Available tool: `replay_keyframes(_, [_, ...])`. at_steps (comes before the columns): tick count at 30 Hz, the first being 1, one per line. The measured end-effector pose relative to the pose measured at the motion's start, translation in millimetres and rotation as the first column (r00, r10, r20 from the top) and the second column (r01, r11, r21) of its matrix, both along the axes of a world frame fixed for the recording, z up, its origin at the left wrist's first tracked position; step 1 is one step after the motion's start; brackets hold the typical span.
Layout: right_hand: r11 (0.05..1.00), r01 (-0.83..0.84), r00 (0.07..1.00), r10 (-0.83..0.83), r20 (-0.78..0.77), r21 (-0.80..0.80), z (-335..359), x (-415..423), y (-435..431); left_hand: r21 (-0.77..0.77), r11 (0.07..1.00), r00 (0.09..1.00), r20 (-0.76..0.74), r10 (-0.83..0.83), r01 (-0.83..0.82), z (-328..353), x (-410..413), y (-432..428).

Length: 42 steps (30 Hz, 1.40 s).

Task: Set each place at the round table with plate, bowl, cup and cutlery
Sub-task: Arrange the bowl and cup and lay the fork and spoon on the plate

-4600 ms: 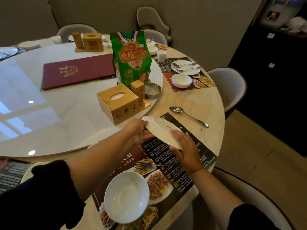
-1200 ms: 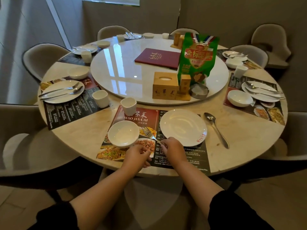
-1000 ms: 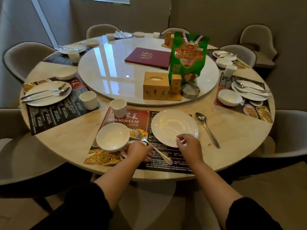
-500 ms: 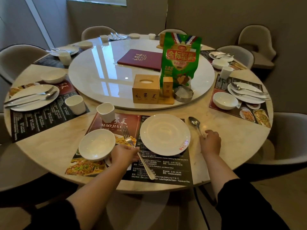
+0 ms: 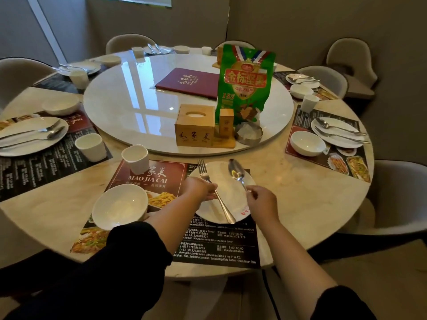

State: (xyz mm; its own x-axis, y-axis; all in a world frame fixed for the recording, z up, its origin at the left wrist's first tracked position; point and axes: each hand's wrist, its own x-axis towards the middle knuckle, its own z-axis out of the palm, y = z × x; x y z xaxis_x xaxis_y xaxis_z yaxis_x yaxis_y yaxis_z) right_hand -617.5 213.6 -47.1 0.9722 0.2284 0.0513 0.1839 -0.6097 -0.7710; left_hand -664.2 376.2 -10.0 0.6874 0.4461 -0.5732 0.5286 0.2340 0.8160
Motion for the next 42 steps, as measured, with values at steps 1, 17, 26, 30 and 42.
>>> replay_keyframes(1, [0.999,-0.032,0.999,0.032,-0.009,-0.024,-2.2,-2.5,1.4,-0.007,1.0,1.0,-0.028,-0.005,0.005,-1.4,3.4,-1.1])
replay_keyframes(17, [0.988,-0.038,0.999,0.039,0.004,-0.153,-10.0,5.9,22.3,0.083,0.993,0.974,-0.218,-0.067,0.087,-25.1,20.6,3.8])
replay_keyframes(26, [0.988,0.115,0.992,-0.108,0.071,-0.1,-0.6,12.3,10.9,0.384,0.918,0.995,-0.039,-0.091,0.099,-10.4,-4.3,11.3])
replay_keyframes(30, [0.984,0.098,0.988,-0.114,-0.106,-0.147,6.1,15.7,7.6,0.713,0.7,0.983,0.156,-0.1,-0.042,15.8,-50.5,27.8])
replay_keyframes(42, [0.981,0.15,0.961,-0.174,-0.216,-0.125,6.6,-10.3,9.7,0.652,0.758,0.937,-0.272,0.221,0.01,9.6,-150.1,148.7])
